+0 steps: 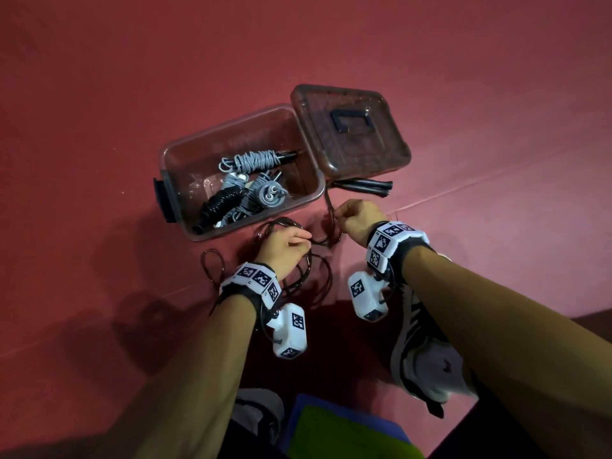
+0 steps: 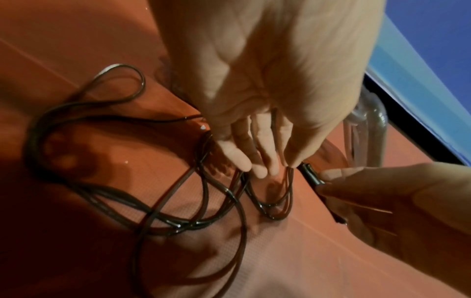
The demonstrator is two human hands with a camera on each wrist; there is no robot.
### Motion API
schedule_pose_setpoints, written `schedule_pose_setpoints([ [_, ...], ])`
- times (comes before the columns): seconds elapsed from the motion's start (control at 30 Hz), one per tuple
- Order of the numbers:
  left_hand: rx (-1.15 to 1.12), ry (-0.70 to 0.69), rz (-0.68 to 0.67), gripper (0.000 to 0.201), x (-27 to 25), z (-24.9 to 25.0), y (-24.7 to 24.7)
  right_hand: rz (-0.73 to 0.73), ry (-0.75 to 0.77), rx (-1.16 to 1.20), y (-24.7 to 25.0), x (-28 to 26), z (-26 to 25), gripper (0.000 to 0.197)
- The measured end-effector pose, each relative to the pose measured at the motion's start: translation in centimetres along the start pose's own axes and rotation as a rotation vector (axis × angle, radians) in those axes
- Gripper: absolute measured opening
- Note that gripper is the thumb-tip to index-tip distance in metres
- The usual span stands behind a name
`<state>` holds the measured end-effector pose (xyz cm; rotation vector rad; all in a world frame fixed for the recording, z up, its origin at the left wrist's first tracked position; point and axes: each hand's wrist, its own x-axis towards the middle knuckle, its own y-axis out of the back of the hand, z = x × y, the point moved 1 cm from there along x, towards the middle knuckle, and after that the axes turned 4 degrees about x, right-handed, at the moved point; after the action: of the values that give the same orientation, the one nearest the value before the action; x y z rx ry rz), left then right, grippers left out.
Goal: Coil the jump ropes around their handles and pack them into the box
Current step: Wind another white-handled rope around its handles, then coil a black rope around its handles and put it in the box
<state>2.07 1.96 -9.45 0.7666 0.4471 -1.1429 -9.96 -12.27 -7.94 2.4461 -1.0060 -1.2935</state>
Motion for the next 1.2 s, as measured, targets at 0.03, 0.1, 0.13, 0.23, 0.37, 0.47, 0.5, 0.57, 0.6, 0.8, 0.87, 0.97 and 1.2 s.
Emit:
schedule_pose_setpoints([
  [0.03, 0.015, 0.014, 0.001, 0.018, 0.4, -0.4, -0.3, -0.007, 0.003, 0.003, -0.3, 0.0, 0.2, 0.014],
  [0.1, 0.047, 0.033, -0.004, 0.019, 1.0, -1.0, -0.9, -0.031, -0.016, 0.003, -1.0, 0.1, 0.8, 0.012],
  [0.13, 0.064, 0.043, -0.011, 0.019, 1.3, -1.3, -1.0, -0.041, -0.034, 0.001, -1.3, 0.2, 1.2, 0.013],
  [0.23, 0.113, 0.07, -0.038, 0.023, 1.7, -2.0, -1.2, -0.074, -0.065, 0.026, -2.8, 1.0, 2.5, 0.015],
  [0.37, 0.148, 0.091, -0.041, 0.033, 2.5, -2.4, -1.5, -0.053, -0.107, -0.105, -3.3, 1.7, 3.1, 0.032],
  [0.47, 0.168, 0.095, -0.043, 0.041, 3.2, -2.5, -2.1, -0.055, -0.121, -0.194, -3.2, 2.0, 3.5, 0.042],
  [0.5, 0.179, 0.092, -0.046, 0.043, 3.3, -2.5, -2.2, -0.057, -0.121, -0.196, -3.3, 2.2, 3.6, 0.043],
  [0.57, 0.205, 0.082, -0.045, 0.046, 3.5, -2.6, -2.3, -0.077, -0.103, -0.203, -3.7, 2.5, 3.8, 0.044],
  [0.6, 0.225, 0.079, -0.04, 0.046, 3.7, -2.7, -2.3, -0.082, -0.092, -0.196, -3.8, 2.5, 3.7, 0.042],
  [0.8, 0.331, 0.079, -0.039, 0.043, 3.9, -3.4, -2.2, -0.14, -0.113, 0.041, -4.8, 3.1, 4.3, 0.033],
  [0.87, 0.344, 0.081, -0.041, 0.038, 3.7, -3.6, -2.1, -0.131, -0.14, 0.158, -5.1, 3.6, 4.9, 0.035],
  [0.97, 0.302, 0.097, -0.052, 0.031, 3.2, -3.7, -1.8, -0.147, -0.156, 0.243, -5.0, 3.1, 4.1, 0.036],
  [1.2, 0.196, 0.016, -0.011, 0.015, 1.1, -1.5, -0.4, -0.18, -0.108, 0.361, -4.5, 1.1, 0.8, 0.045],
])
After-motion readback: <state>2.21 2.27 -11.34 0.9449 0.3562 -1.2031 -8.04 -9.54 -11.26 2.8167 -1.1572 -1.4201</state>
